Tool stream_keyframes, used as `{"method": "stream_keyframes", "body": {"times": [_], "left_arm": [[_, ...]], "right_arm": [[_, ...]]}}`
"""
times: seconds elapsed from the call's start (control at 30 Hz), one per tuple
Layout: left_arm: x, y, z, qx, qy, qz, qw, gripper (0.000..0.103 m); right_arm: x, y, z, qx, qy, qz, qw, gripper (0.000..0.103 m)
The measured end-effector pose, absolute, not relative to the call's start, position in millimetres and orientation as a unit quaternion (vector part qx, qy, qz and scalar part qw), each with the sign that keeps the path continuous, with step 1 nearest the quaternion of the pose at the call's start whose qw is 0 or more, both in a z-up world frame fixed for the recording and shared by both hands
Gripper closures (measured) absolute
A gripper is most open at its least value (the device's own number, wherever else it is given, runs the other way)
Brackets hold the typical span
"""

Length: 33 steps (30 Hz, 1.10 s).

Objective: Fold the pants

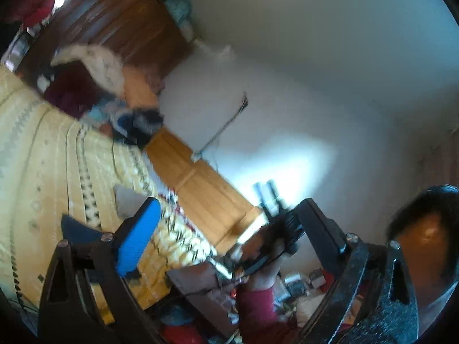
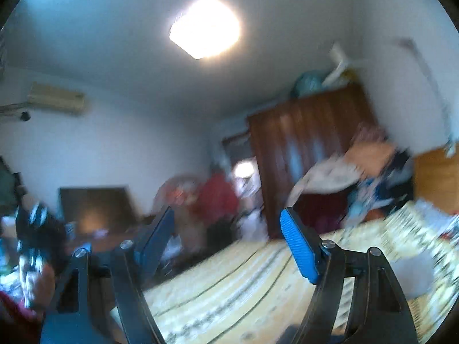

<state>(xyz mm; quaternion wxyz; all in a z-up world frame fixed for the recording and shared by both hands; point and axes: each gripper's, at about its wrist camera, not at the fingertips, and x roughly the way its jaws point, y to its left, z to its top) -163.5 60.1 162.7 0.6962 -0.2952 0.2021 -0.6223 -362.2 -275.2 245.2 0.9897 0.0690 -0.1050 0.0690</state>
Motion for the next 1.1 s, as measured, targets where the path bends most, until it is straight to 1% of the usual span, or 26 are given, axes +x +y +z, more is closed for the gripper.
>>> {"method": "stream_keyframes", "body": {"times": [0.1,0.17,0.23,0.27,0.3,0.33,0.37,0.4,0.47,0.5,0.6,0.63,0.73,0.77,0.83,0.87,0.9,0.93,0.97,1.0,1.07,1.1], "left_arm": [[-145,36,148,-0.283,0.255,-0.617,0.688,0.007],[-138,22,142,-0.267,0.274,-0.617,0.688,0.007],[-136,14,138,-0.257,0.284,-0.620,0.685,0.007],[-137,11,138,-0.250,0.281,-0.625,0.684,0.007],[-138,11,139,-0.243,0.267,-0.628,0.689,0.007],[-142,18,139,-0.243,0.259,-0.627,0.694,0.007],[-140,22,135,-0.246,0.251,-0.624,0.698,0.006],[-137,25,129,-0.247,0.247,-0.612,0.709,0.006],[-129,29,115,-0.240,0.239,-0.575,0.745,0.006],[-124,31,104,-0.220,0.228,-0.539,0.780,0.006],[-107,27,76,-0.155,0.205,-0.433,0.864,0.006],[-100,20,66,-0.138,0.205,-0.423,0.872,0.007],[-67,-8,20,-0.117,0.255,-0.406,0.870,0.007],[-52,-23,0,-0.110,0.284,-0.410,0.860,0.010],[-27,-55,-40,-0.101,0.340,-0.427,0.832,0.023],[-20,-66,-54,-0.097,0.358,-0.436,0.820,0.028],[-15,-77,-70,-0.090,0.379,-0.441,0.809,0.038],[-4,-97,-93,-0.083,0.409,-0.448,0.791,0.045],[1,-105,-107,-0.080,0.424,-0.454,0.779,0.048],[10,-120,-126,-0.074,0.446,-0.456,0.767,0.050],[17,-139,-151,-0.063,0.474,-0.455,0.751,0.051],[23,-147,-165,-0.066,0.491,-0.452,0.742,0.051]], "right_arm": [[-389,-299,271,0.064,-0.139,0.002,0.988,0.021],[-401,-319,289,0.081,-0.148,-0.023,0.986,0.021],[-411,-329,306,0.074,-0.159,-0.049,0.983,0.020],[-416,-333,317,0.063,-0.163,-0.066,0.982,0.020],[-423,-336,329,0.056,-0.167,-0.078,0.981,0.018],[-428,-340,340,0.054,-0.170,-0.084,0.980,0.015],[-432,-345,353,0.055,-0.168,-0.086,0.980,0.009],[-432,-345,361,0.054,-0.164,-0.085,0.981,0.008],[-423,-339,365,0.041,-0.150,-0.102,0.983,0.006],[-414,-333,359,0.035,-0.139,-0.101,0.985,0.004],[-374,-311,318,0.023,-0.080,-0.073,0.994,0.003],[-357,-305,300,0.018,-0.055,-0.066,0.996,0.003],[-298,-295,217,0.027,0.050,-0.046,0.997,0.003],[-276,-302,180,0.047,0.097,-0.039,0.993,0.003],[-242,-315,125,0.083,0.164,-0.041,0.982,0.006],[-222,-331,84,0.107,0.212,-0.045,0.970,0.012],[-206,-343,50,0.122,0.256,-0.048,0.958,0.020],[-192,-355,19,0.129,0.294,-0.056,0.946,0.026],[-184,-367,-3,0.131,0.316,-0.064,0.937,0.033],[-171,-388,-31,0.140,0.344,-0.074,0.925,0.033],[-161,-422,-81,0.176,0.371,-0.089,0.907,0.033],[-153,-437,-97,0.194,0.382,-0.093,0.899,0.033]]}}
